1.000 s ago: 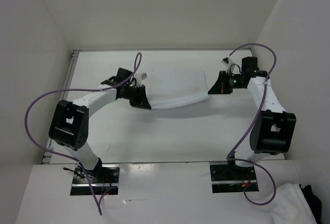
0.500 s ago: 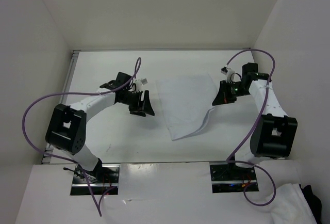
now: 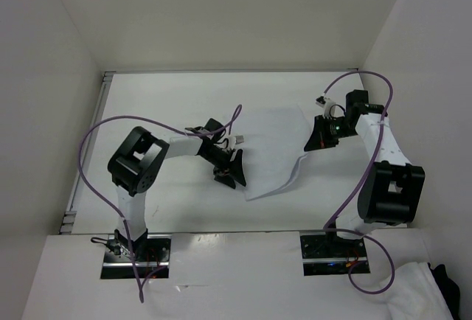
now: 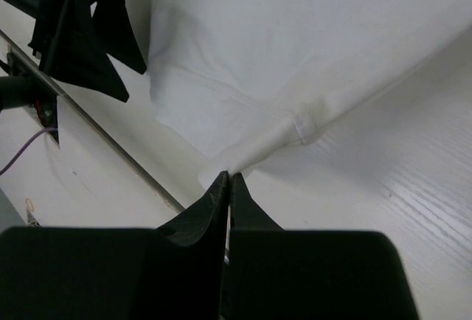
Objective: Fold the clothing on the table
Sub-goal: Fold the skirt
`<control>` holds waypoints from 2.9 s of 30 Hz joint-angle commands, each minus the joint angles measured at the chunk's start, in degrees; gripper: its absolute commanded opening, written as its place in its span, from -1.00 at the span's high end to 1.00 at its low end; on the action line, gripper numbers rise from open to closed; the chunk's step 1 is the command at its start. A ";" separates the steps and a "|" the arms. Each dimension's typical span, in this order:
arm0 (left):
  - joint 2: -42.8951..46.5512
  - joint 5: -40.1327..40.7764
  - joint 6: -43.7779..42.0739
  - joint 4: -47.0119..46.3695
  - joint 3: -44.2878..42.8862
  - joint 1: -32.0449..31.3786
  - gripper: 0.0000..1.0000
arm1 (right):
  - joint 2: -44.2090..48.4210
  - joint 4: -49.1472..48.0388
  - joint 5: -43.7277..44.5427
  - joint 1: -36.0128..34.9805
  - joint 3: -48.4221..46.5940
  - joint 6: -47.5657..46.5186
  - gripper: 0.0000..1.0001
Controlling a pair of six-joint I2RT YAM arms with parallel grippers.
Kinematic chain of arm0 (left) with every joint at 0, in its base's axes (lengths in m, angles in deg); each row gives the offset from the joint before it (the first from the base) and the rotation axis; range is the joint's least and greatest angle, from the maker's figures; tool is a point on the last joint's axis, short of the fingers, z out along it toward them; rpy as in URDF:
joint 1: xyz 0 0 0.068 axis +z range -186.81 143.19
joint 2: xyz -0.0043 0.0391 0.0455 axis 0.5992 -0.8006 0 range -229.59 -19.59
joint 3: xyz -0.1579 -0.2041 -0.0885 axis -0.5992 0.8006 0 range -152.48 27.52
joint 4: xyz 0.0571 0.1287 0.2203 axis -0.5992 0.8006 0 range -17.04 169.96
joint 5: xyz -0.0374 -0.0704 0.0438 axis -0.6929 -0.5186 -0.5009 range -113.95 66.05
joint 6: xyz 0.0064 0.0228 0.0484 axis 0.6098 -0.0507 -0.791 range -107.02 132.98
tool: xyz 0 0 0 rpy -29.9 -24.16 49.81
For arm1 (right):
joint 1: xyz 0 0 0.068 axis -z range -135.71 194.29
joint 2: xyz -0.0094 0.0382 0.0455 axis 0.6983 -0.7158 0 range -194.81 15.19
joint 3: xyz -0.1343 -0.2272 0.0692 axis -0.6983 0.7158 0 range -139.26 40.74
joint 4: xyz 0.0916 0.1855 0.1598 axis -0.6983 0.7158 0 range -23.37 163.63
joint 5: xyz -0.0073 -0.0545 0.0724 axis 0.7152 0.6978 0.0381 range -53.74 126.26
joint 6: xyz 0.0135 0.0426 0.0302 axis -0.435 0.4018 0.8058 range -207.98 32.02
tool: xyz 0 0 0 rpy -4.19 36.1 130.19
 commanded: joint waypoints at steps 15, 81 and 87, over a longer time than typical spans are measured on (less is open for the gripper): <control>-6.86 -3.58 5.06 -6.27 -4.20 -0.49 0.85 | -0.07 -0.19 -0.37 0.36 -1.27 0.13 1.00; -6.26 -14.34 3.42 9.61 -16.23 13.93 0.35 | -41.03 -34.31 1.74 -6.23 -42.40 35.64 -0.32; 5.51 11.58 -1.88 12.70 -18.97 14.20 -0.03 | -36.82 -33.15 -0.89 -5.70 -41.35 30.37 -0.67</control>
